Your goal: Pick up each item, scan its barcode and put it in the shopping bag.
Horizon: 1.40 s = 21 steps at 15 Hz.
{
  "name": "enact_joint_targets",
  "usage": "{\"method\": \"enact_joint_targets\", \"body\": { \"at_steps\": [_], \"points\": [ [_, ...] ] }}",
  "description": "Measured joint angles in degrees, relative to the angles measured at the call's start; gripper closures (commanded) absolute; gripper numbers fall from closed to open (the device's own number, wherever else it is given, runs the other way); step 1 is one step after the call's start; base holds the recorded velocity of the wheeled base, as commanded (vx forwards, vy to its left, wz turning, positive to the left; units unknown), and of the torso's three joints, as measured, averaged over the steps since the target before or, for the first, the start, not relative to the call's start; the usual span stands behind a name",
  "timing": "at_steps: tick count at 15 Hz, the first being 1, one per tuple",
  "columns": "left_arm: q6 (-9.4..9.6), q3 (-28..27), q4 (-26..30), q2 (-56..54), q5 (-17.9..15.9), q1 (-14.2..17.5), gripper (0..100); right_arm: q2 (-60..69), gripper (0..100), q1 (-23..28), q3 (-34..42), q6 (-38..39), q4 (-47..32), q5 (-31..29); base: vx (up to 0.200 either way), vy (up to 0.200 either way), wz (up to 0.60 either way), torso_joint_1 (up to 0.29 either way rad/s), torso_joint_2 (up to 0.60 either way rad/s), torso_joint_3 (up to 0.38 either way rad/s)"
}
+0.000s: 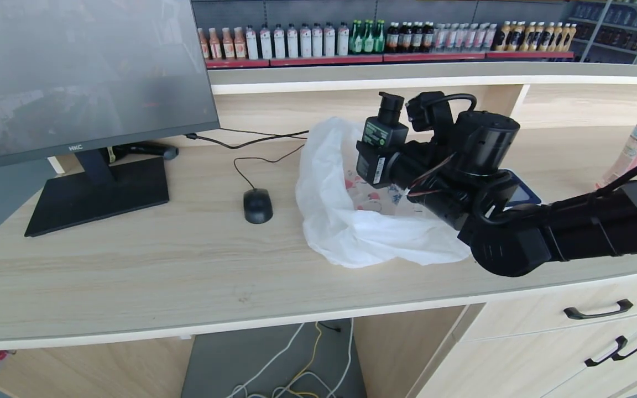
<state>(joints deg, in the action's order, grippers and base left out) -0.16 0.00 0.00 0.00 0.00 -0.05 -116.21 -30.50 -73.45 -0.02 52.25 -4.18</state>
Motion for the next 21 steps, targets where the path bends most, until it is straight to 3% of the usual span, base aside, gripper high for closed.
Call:
{"method": "enact_joint_targets", "body": {
  "at_steps": [13,21],
  "points": [
    [0.0,0.0,0.0,0.0,0.0,-0.02,0,-6.23,100,-0.23,0.33,-6.1,0.46,1.29,0.0,0.0,0.0,0.0,0.0,0.0],
    [0.0,0.0,0.0,0.02,0.0,-0.05,0,-7.59,100,-0.41,5.75,-6.13,5.08,1.37,0.0,0.0,0.0,0.0,0.0,0.0]
  ]
}}
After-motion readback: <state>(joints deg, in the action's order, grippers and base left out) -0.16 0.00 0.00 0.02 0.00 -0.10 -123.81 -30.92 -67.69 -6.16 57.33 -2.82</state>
